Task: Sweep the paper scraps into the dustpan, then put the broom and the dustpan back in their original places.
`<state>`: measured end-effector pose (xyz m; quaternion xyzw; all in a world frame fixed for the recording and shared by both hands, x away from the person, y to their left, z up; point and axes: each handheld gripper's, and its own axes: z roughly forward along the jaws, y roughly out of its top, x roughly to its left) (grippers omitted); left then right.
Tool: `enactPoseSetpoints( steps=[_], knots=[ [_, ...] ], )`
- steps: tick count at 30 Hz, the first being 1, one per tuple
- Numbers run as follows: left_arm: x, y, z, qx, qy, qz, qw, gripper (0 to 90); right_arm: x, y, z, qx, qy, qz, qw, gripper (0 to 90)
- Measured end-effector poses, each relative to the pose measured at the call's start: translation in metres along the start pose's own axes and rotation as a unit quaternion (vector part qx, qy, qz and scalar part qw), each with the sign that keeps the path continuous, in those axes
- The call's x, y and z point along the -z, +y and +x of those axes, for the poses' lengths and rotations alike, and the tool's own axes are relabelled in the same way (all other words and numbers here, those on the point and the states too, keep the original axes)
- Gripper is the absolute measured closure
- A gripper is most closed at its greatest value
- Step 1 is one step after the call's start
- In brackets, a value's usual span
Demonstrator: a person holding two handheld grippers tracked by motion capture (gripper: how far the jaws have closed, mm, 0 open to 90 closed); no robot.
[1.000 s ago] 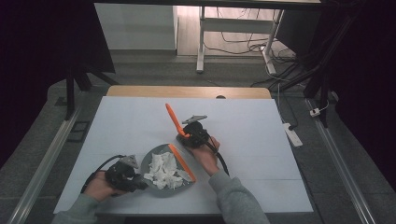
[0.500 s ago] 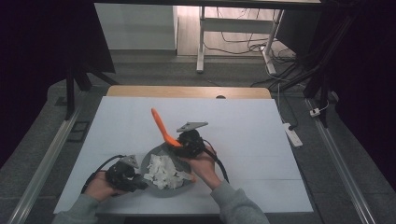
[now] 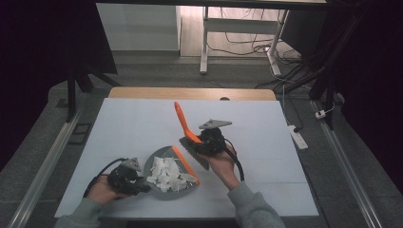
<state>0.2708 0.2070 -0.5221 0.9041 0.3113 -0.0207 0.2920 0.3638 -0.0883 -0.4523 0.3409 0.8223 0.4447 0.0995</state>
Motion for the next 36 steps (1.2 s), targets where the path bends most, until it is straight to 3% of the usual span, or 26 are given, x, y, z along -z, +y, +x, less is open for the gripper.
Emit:
enactPoseSetpoints(
  steps=[11,16,22,32,36],
  knots=[
    [0.007,0.000,0.000,0.016,0.016,-0.041,0.9989,61.7,0.025,-0.013,-0.015,0.004,-0.012,-0.023,0.9997,70.4],
    [0.012,-0.001,-0.001,0.035,0.017,-0.070,0.9968,61.7,0.039,-0.019,-0.024,0.001,-0.016,-0.038,0.9992,70.5],
    [0.019,-0.003,-0.001,0.064,0.033,-0.095,0.9929,61.6,0.050,-0.025,-0.029,0.006,-0.004,-0.054,0.9985,70.4],
    [0.025,-0.009,-0.002,0.133,0.062,-0.141,0.9790,61.6,0.072,-0.043,-0.037,0.016,0.009,-0.069,0.9975,70.4],
    [0.026,-0.012,-0.002,0.162,0.079,-0.152,0.9719,61.6,0.082,-0.052,-0.043,0.007,0.010,-0.071,0.9974,70.4]
  ],
)
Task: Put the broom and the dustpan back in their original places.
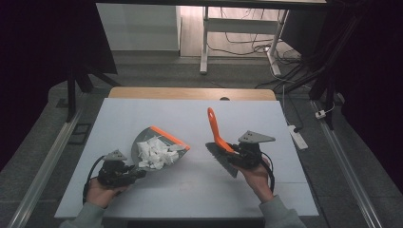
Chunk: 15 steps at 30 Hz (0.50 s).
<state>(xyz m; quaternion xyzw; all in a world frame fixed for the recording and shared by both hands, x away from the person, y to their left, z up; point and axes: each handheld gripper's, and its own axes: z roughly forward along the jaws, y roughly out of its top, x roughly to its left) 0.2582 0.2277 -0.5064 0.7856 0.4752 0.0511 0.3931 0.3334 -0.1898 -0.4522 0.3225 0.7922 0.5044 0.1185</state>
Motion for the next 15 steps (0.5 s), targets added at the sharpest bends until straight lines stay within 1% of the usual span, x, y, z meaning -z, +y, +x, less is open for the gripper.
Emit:
enactPoseSetpoints(
  steps=[1,3,6,8,11,13,14,15],
  knots=[
    [0.000,0.000,0.000,0.005,0.003,-0.001,1.0000,61.6,0.004,-0.003,-0.002,-0.004,-0.002,0.000,1.0000,70.5],
    [0.000,-0.002,0.001,0.017,0.015,-0.006,0.9997,61.6,0.009,-0.007,-0.006,-0.009,-0.003,-0.001,1.0000,70.5],
    [0.000,-0.003,0.001,0.031,0.031,-0.015,0.9989,61.6,0.017,-0.014,-0.011,-0.017,-0.011,0.000,0.9998,70.5],
    [0.000,-0.004,0.002,0.044,0.037,-0.021,0.9981,61.6,0.020,-0.018,-0.015,-0.021,-0.012,0.002,0.9997,70.5],
    [0.001,-0.006,0.002,0.061,0.052,-0.025,0.9964,61.6,0.024,-0.024,-0.019,-0.026,-0.015,0.009,0.9995,70.4],
    [0.000,-0.009,0.003,0.076,0.070,-0.028,0.9943,61.6,0.026,-0.028,-0.022,-0.033,-0.019,0.011,0.9992,70.5],
    [0.000,-0.009,0.003,0.081,0.074,-0.030,0.9935,61.6,0.027,-0.029,-0.023,-0.038,-0.021,0.010,0.9990,70.5],
    [0.000,-0.010,0.004,0.088,0.081,-0.034,0.9922,61.6,0.027,-0.031,-0.024,-0.044,-0.023,0.011,0.9987,70.4]
  ],
)
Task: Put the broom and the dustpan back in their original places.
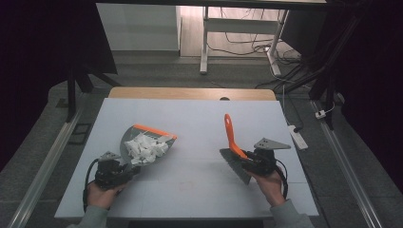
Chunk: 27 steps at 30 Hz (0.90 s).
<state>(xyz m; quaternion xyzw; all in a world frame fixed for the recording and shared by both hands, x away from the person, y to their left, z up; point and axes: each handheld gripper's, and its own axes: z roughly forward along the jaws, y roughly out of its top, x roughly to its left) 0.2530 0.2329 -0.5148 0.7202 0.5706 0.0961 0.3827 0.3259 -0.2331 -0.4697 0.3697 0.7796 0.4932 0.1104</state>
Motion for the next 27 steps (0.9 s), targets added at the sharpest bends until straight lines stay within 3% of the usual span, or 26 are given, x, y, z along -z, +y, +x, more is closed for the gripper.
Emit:
enactPoseSetpoints(
  steps=[6,10,17,23,27],
  knots=[
    [-0.003,-0.002,0.000,0.031,0.028,-0.007,0.9991,61.6,0.005,-0.006,-0.005,-0.025,0.009,-0.001,0.9996,70.4],
    [-0.009,-0.004,0.001,0.052,0.051,0.007,0.9973,61.5,0.003,-0.010,-0.004,-0.031,0.014,0.012,0.9994,70.4],
    [-0.019,-0.002,0.005,0.079,0.069,0.016,0.9944,61.5,-0.006,-0.016,-0.010,-0.048,0.021,0.035,0.9980,70.4],
    [-0.027,-0.001,0.006,0.085,0.070,0.029,0.9935,61.3,-0.015,-0.019,-0.016,-0.058,0.004,0.065,0.9962,70.5],
    [-0.028,0.000,0.004,0.083,0.073,0.031,0.9933,61.1,-0.018,-0.019,-0.022,-0.062,-0.008,0.071,0.9955,70.4]
  ],
)
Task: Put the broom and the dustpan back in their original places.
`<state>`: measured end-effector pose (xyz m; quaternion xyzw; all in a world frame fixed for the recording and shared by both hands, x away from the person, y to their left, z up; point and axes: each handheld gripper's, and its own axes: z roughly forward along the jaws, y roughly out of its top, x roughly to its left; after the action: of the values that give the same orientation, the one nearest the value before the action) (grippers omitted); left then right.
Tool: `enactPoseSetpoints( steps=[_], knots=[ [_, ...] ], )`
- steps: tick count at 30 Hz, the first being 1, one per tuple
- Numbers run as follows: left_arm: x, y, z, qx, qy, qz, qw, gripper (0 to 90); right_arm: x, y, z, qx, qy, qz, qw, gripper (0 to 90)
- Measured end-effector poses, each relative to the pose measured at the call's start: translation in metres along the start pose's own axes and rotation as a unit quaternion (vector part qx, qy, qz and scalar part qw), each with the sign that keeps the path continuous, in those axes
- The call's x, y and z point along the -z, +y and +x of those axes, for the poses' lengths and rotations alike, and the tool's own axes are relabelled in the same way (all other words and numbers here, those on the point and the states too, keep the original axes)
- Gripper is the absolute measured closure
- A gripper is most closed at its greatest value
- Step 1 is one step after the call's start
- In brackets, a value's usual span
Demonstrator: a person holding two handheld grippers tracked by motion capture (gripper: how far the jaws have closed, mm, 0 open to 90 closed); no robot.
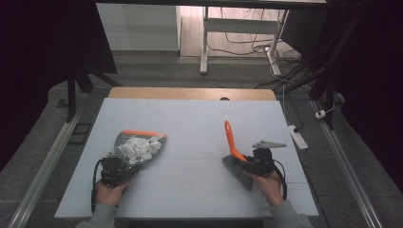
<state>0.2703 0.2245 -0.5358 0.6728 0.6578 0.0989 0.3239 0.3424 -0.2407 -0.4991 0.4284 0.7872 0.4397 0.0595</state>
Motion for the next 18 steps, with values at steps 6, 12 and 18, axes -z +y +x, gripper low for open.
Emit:
enactPoseSetpoints(
  steps=[6,12,18],
  knots=[
    [0.001,0.000,0.000,0.000,-0.015,-0.003,0.9999,52.6,-0.003,0.003,-0.013,0.003,-0.022,0.017,0.9996,68.0],
    [0.007,-0.001,-0.002,-0.015,-0.015,-0.012,0.9997,31.2,-0.005,0.001,-0.024,0.006,-0.053,0.026,0.9982,58.1],
    [0.017,-0.002,0.001,-0.035,-0.012,-0.022,0.9990,23.6,-0.009,0.000,-0.027,0.018,-0.085,0.040,0.9955,50.1]
  ],
)
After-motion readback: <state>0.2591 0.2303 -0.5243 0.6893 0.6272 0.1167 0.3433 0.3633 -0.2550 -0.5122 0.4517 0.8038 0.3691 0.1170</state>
